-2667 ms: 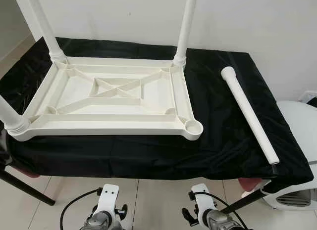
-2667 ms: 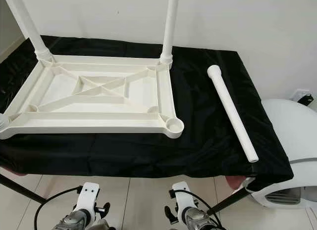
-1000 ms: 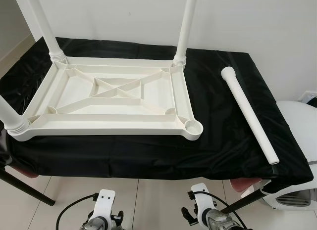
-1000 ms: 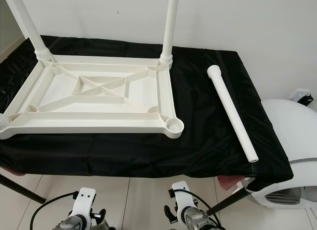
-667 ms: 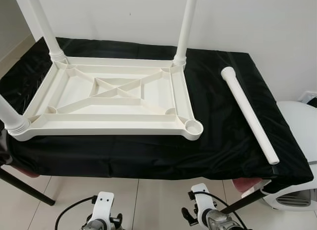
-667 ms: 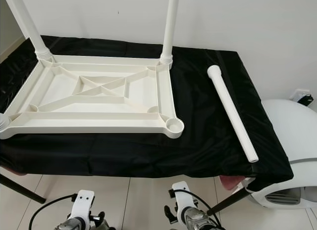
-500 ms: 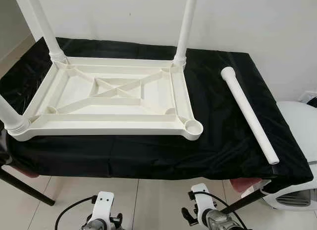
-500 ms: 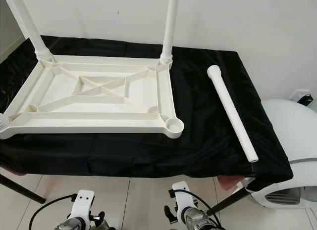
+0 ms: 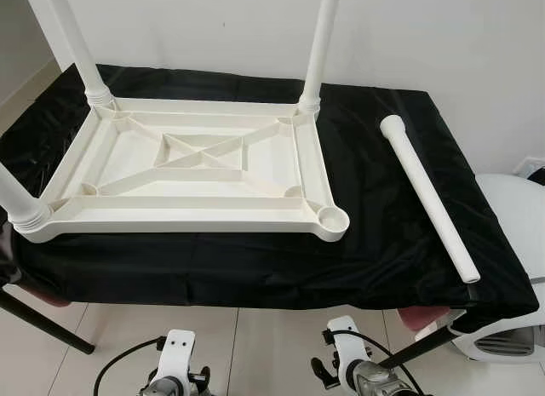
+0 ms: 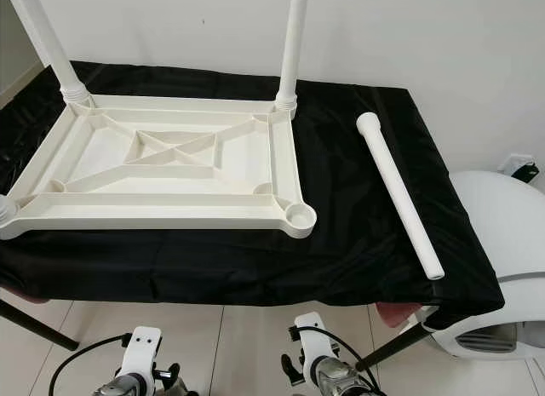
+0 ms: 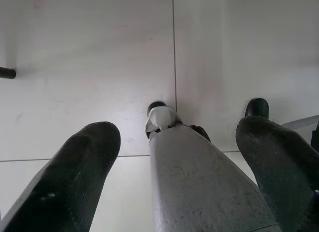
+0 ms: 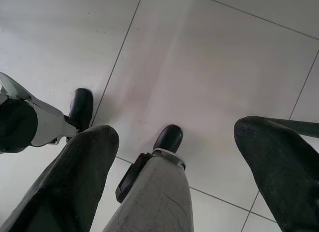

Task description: Building children table

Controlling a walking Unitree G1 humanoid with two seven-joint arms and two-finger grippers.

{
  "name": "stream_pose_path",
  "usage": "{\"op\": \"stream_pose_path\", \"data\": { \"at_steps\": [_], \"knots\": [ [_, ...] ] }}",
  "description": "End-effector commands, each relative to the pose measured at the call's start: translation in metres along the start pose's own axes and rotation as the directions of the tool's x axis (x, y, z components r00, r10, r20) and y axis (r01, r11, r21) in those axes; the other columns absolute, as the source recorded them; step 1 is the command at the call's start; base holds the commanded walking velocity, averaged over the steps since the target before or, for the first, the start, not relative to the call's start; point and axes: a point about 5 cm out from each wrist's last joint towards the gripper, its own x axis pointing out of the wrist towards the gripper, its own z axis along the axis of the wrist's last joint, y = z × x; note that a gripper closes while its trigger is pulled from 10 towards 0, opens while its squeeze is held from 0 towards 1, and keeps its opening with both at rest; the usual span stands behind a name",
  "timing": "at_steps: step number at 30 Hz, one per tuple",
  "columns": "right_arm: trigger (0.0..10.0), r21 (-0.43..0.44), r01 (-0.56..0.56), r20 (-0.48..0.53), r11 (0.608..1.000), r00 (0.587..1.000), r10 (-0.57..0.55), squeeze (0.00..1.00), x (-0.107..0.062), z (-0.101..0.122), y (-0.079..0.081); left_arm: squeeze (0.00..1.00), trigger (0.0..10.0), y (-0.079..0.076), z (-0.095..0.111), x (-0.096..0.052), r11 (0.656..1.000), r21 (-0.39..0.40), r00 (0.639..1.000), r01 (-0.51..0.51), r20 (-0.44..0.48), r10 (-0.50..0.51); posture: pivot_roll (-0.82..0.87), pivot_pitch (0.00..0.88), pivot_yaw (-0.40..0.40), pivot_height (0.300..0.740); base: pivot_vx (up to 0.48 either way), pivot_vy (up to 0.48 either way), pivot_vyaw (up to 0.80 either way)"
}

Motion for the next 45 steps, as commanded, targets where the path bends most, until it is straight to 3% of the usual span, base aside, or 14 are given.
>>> {"op": "stream_pose_path", "data": {
  "at_steps": [1,27,36,45],
  "knots": [
    [10.0,0.007,-0.005,-0.019,1.0,1.0,0.006,0.0,0.0,-0.004,0.003,0.0,10.0,0.0,-0.004,-0.001,0.999,-0.007,0.999,0.036,-0.017,-0.036,0.07,0.0,-0.022,0.74,0.0,0.0,0.0],
    [10.0,0.002,-0.012,-0.017,1.0,1.0,0.012,0.0,0.0,-0.005,0.004,0.0,10.0,0.0,-0.01,-0.003,0.999,-0.005,0.999,0.039,-0.015,-0.039,0.1,0.0,-0.021,0.74,0.0,0.0,0.0],
    [10.0,-0.01,-0.029,-0.028,1.0,0.999,0.029,0.0,0.0,-0.008,0.008,0.0,10.0,0.009,-0.024,-0.007,0.999,-0.03,0.999,0.013,-0.047,-0.014,0.12,0.0,-0.033,0.74,0.0,0.0,0.0],
    [10.0,-0.003,-0.018,-0.016,1.0,1.0,0.018,0.0,0.0,-0.003,0.004,0.0,10.0,0.009,-0.025,-0.008,0.999,-0.051,0.999,0.009,-0.045,-0.011,0.1,0.0,-0.029,0.74,0.0,0.0,0.0]
  ]
}}
